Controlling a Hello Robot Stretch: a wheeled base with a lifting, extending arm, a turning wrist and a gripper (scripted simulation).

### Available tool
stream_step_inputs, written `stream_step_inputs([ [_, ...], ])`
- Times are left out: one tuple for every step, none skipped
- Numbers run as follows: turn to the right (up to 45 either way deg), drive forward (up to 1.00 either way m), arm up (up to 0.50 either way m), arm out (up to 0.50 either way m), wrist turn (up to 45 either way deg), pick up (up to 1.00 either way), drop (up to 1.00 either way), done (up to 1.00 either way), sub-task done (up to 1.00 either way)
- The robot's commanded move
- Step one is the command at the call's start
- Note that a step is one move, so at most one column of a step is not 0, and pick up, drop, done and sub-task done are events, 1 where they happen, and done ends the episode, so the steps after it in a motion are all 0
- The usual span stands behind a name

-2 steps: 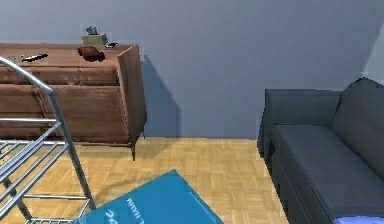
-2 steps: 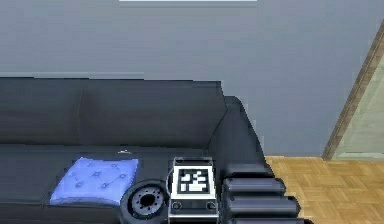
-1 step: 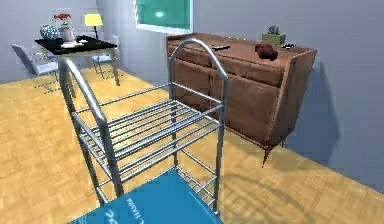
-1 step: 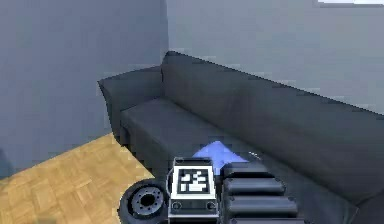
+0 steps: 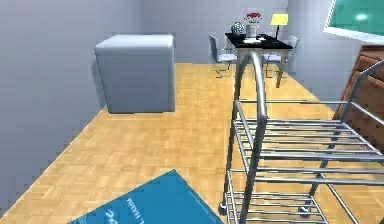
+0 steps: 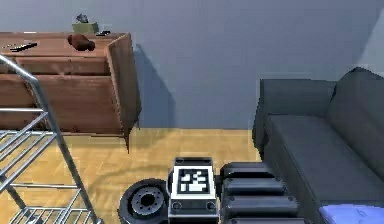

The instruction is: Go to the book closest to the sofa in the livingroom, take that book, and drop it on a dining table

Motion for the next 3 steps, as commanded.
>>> stream_step_inputs([
  [-36.0, 0.00, 0.00, 0.00, 0.0, 0.00, 0.00, 0.00, 0.00],
  [0.0, 0.55, 0.00, 0.00, 0.0, 0.00, 0.00, 0.00, 0.00],
  [33.0, 0.00, 0.00, 0.00, 0.0, 0.00, 0.00, 0.00, 0.00],
])
